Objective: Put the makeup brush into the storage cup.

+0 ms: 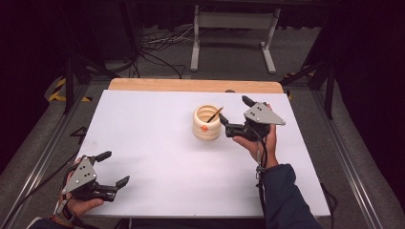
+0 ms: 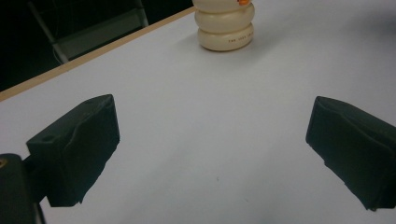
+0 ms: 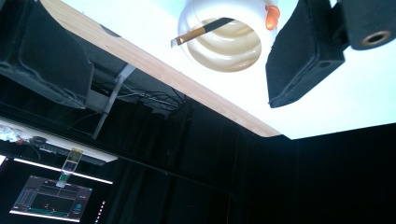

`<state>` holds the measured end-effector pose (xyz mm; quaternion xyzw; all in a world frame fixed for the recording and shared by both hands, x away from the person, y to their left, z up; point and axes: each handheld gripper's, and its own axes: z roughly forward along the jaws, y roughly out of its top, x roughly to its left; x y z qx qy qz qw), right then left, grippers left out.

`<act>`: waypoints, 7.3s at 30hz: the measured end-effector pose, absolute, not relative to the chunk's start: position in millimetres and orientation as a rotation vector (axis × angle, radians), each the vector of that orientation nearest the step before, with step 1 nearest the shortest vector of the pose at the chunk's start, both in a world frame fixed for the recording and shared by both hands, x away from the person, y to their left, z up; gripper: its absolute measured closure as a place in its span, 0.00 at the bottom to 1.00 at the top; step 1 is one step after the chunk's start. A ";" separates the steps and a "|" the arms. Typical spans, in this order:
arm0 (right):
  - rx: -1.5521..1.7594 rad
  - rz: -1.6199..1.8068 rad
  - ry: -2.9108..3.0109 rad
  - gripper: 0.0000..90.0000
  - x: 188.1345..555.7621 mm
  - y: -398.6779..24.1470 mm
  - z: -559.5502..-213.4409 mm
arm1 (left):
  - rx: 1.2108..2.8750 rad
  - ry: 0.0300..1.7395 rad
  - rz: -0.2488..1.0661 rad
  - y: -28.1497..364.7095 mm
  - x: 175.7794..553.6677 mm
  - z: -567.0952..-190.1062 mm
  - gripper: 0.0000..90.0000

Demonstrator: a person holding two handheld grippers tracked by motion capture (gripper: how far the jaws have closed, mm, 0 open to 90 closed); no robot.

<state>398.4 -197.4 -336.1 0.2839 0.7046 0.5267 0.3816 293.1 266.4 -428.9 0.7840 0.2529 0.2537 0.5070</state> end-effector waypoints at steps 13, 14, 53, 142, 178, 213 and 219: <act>0.709 1.317 1.799 0.09 390.0 -207.0 -336.4 | 1.894 0.608 0.610 265.8 292.9 -429.0 0.04; 0.709 1.315 1.801 0.09 389.1 -207.9 -336.6 | 1.893 0.608 0.609 265.8 292.9 -429.0 0.04; 0.667 1.259 1.809 0.07 361.8 -238.9 -345.1 | 1.903 0.603 0.611 264.9 292.2 -429.1 0.04; 0.652 1.043 1.907 0.06 307.1 -290.3 -411.4 | 1.928 0.588 0.605 261.0 293.4 -431.2 0.04; 0.724 1.008 1.932 0.06 278.9 -309.5 -438.9 | 1.942 0.567 0.597 255.9 297.2 -431.4 0.04; 0.713 1.015 1.945 0.06 282.8 -306.4 -441.4 | 1.964 0.565 0.583 253.9 300.4 -433.2 0.05; 0.715 1.009 1.942 0.07 281.3 -306.7 -441.1 | 1.949 0.567 0.581 254.8 300.6 -432.8 0.05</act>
